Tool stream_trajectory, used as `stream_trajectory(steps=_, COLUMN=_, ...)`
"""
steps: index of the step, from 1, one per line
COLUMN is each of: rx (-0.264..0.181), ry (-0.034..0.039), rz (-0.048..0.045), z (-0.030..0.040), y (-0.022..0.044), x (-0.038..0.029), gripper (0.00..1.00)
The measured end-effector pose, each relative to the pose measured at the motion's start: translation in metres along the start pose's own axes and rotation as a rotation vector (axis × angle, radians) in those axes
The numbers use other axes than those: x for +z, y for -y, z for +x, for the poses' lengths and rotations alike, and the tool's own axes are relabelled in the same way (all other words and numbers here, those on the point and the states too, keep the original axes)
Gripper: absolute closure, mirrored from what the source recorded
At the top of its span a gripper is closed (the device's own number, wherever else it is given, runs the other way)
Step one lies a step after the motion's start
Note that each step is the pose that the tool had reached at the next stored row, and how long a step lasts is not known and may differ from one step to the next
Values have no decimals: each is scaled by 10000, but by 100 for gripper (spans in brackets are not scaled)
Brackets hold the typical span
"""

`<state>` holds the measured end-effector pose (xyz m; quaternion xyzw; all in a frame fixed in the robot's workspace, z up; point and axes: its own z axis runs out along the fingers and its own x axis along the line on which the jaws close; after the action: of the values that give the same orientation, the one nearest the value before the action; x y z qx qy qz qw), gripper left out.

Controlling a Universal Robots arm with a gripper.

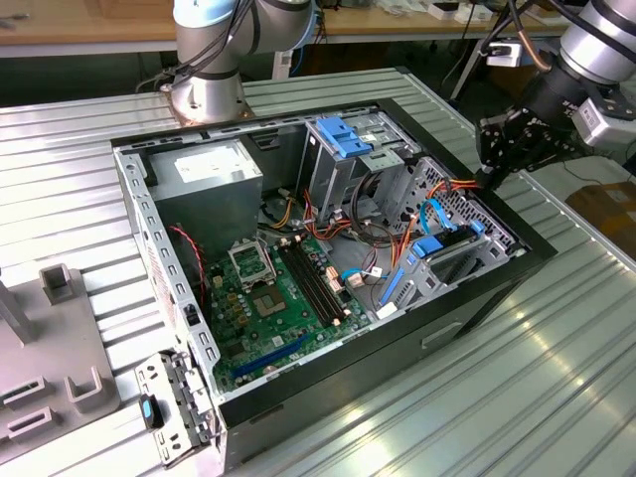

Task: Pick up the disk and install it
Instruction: 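Insert the second disk wire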

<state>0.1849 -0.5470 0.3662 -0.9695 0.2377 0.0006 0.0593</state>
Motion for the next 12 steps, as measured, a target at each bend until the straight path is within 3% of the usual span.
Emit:
stream_trajectory(steps=3, rx=0, ry=-1, rz=-1, z=0, y=0, x=-1, gripper=77)
stream_trajectory(steps=4, rx=0, ry=-1, rz=-1, z=0, y=0, x=-1, gripper=84)
stream_trajectory(steps=10, rx=0, ry=2, rz=3, z=0, y=0, x=-2, gripper=84)
stream_trajectory(steps=12, rx=0, ry=0, rz=3, z=-2, y=8, x=-74, gripper=84)
